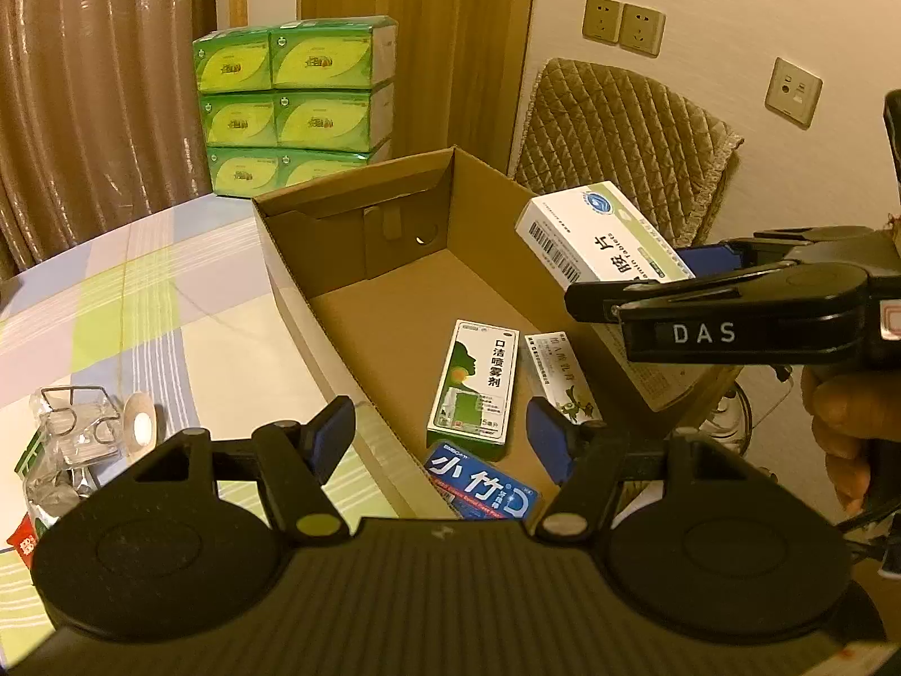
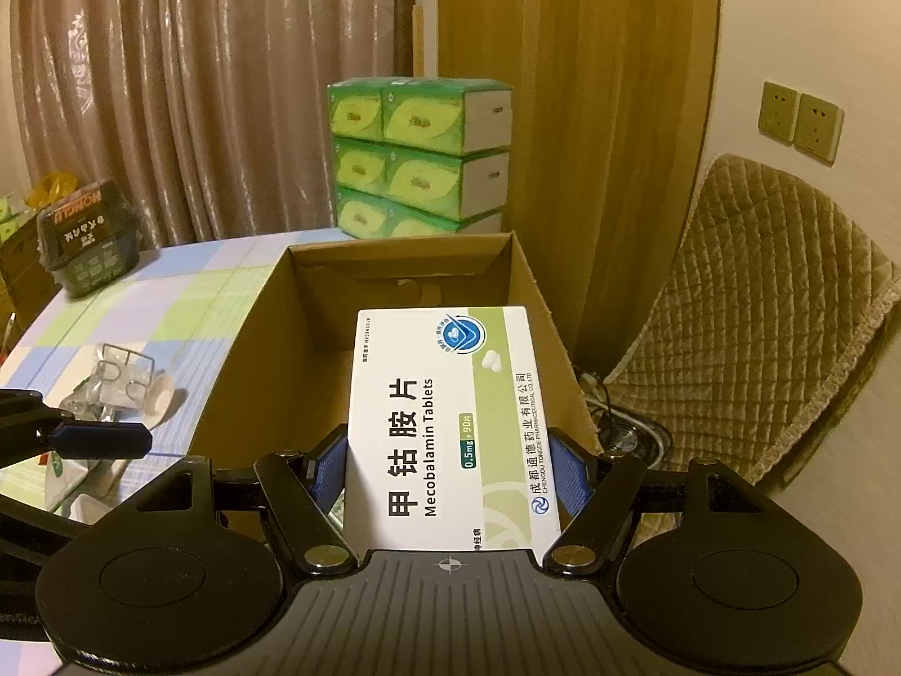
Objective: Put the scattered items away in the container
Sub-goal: 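Open the left tool to drop the toothpick case while the right tool releases the Mecobalamin box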
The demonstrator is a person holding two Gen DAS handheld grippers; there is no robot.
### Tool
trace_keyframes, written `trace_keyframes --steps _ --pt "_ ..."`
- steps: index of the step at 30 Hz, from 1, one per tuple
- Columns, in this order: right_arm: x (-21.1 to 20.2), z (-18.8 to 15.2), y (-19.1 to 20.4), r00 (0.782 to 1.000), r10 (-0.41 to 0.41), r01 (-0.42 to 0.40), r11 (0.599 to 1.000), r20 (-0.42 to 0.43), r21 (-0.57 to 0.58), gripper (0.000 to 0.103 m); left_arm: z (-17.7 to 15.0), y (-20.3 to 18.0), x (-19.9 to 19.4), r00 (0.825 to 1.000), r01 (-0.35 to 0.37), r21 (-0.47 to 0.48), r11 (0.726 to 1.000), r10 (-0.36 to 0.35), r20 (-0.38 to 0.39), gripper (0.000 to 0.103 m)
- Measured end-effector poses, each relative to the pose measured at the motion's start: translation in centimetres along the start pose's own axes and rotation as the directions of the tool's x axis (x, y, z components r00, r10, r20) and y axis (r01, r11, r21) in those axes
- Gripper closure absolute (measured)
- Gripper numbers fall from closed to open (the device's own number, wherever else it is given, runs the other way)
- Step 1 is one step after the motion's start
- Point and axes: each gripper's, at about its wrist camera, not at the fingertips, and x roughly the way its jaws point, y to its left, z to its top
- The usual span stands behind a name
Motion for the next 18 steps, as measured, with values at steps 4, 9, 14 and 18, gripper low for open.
trace_keyframes --steps 4,9,14,18 --pt "0.15 0.10 0.19 1.000 0.008 -0.008 1.000 0.003 -0.001 0.034 -0.04 0.22 -0.12 1.000 0.000 -0.004 1.000 0.000 0.002 0.041" --pt "0.38 0.06 0.44 1.000 0.016 -0.016 1.000 0.022 -0.008 0.025 -0.25 0.40 -0.18 1.000 0.000 -0.011 1.000 0.000 0.001 0.041" --pt "0.08 -0.28 0.15 0.999 0.018 -0.018 1.000 0.027 0.006 0.024 -0.39 0.35 -0.27 1.000 -0.001 -0.010 1.000 0.001 -0.002 0.039" --pt "-0.44 -0.56 -0.26 0.999 0.010 -0.011 0.999 0.034 0.031 0.024 -0.52 0.51 -0.37 1.000 -0.002 -0.013 1.000 0.002 -0.002 0.039"
